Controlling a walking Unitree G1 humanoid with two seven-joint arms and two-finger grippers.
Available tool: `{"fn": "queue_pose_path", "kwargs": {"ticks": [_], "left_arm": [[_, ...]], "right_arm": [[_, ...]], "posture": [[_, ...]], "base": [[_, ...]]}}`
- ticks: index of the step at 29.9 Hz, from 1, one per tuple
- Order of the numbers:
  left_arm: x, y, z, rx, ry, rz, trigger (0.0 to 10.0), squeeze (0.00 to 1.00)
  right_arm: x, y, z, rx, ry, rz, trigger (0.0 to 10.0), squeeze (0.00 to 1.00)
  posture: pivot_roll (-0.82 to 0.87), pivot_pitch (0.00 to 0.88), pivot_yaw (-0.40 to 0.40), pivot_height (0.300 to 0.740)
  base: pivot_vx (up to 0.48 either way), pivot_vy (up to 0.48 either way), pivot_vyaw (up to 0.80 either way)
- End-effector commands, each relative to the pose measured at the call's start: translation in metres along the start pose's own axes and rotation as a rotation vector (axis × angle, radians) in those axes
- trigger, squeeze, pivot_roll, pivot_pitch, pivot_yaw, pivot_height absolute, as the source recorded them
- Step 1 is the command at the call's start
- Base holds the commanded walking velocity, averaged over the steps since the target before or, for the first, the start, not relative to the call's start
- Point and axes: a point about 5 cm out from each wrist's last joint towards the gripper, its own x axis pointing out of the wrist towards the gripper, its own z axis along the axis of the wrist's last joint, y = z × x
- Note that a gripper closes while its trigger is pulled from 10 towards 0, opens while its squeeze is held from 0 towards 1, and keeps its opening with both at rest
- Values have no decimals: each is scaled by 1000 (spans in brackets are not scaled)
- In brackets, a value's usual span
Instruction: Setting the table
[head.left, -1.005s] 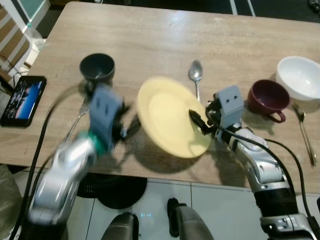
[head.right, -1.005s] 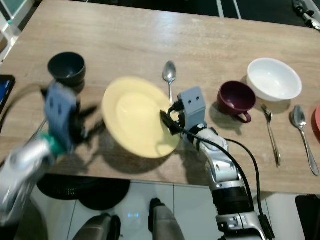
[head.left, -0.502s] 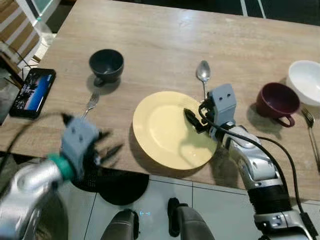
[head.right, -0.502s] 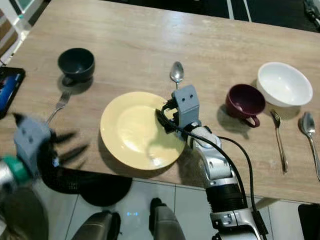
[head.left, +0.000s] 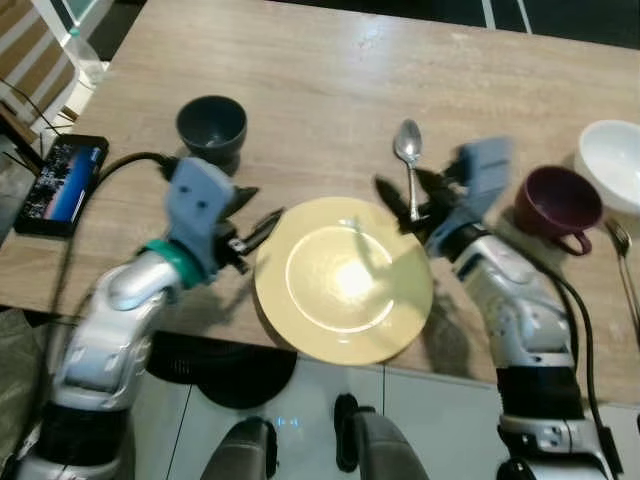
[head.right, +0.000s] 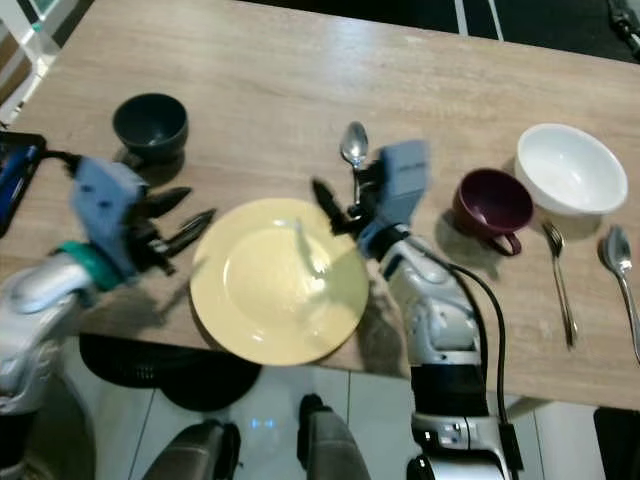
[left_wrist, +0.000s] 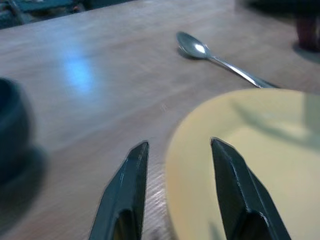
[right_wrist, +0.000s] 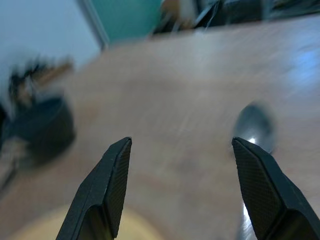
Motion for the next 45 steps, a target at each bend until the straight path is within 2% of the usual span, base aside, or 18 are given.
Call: {"fn": "queue_pose_path", "kwargs": {"ticks": [1, 3, 6, 7, 9, 11, 13, 15, 20, 21, 22, 25, 29, 31, 32, 37, 44, 45], "left_arm": [[5, -9, -12, 26, 35, -57, 10000, 0], [7, -13, -16, 22, 48, -92, 10000, 0], [7, -27, -30, 20, 106, -209, 10000, 0], [7, -27, -30, 20, 106, -209, 10000, 0], [0, -33, -36, 52, 143, -267, 10000, 0], [0, -33, -36, 52, 143, -267, 10000, 0], [-13, -30, -51, 87, 207, -251, 10000, 0], [-17, -27, -58, 100, 230, -236, 10000, 0], [-32, -16, -74, 104, 283, -163, 10000, 0], [-36, -8, -79, 98, 300, -109, 10000, 0], [-36, -8, -79, 98, 300, -109, 10000, 0], [-37, 10, -83, 102, 312, -5, 10000, 0], [-36, 10, -83, 100, 307, -13, 10000, 0], [-36, 2, -83, 96, 292, -64, 10000, 0], [-36, 2, -83, 96, 292, -64, 10000, 0], [-32, -11, -84, 102, 261, -103, 10000, 0], [-29, -13, -85, 105, 250, -108, 10000, 0], [-28, -13, -86, 107, 249, -108, 10000, 0]], "right_arm": [[-10, -19, -2, 52, 7, -74, 10000, 0], [-15, -25, -5, 49, 29, -85, 10000, 0], [-37, -44, -18, -24, 147, -113, 10000, 0], [-37, -44, -18, -24, 147, -113, 10000, 0], [-58, -61, -27, -12, 239, -134, 10000, 0], [-58, -61, -27, -12, 239, -134, 10000, 0], [-81, -71, -33, 35, 301, -88, 10000, 0], [-89, -74, -34, 56, 317, -68, 10000, 0], [-99, -75, -38, 102, 335, -20, 10000, 0], [-98, -71, -41, 139, 333, 9, 10000, 0], [-98, -71, -41, 139, 333, 9, 10000, 0], [-83, -48, -52, 314, 307, 111, 10000, 0], [-80, -38, -59, 359, 322, 152, 10000, 0], [-81, -17, -74, 400, 384, 218, 10000, 0], [-81, -17, -74, 400, 384, 218, 10000, 0], [-85, 9, -89, 417, 444, 302, 10000, 0], [-83, 17, -97, 396, 488, 309, 10000, 0], [-82, 23, -102, 400, 507, 311, 10000, 0]], "posture": [[58, 143, 10, 740], [51, 144, 12, 740], [42, 150, 19, 740], [42, 150, 19, 740], [36, 151, 31, 740], [36, 151, 31, 740], [27, 153, 43, 740], [27, 153, 43, 740], [32, 154, 47, 740], [40, 153, 42, 740], [40, 153, 42, 740], [54, 145, 36, 740], [52, 141, 36, 740], [49, 140, 37, 740], [49, 140, 37, 740], [44, 142, 34, 740], [39, 141, 33, 740], [36, 140, 29, 740]], "base": [[0, 0, 0], [0, 0, 0], [0, 0, 0], [0, 0, 0], [0, 0, 0], [0, 0, 0], [0, 0, 0], [0, 0, 0], [0, 0, 0], [0, 0, 0], [0, 0, 0], [0, 0, 0], [0, 0, 0], [0, 0, 0], [0, 0, 0], [0, 0, 0], [0, 0, 0], [0, 0, 0]]}}
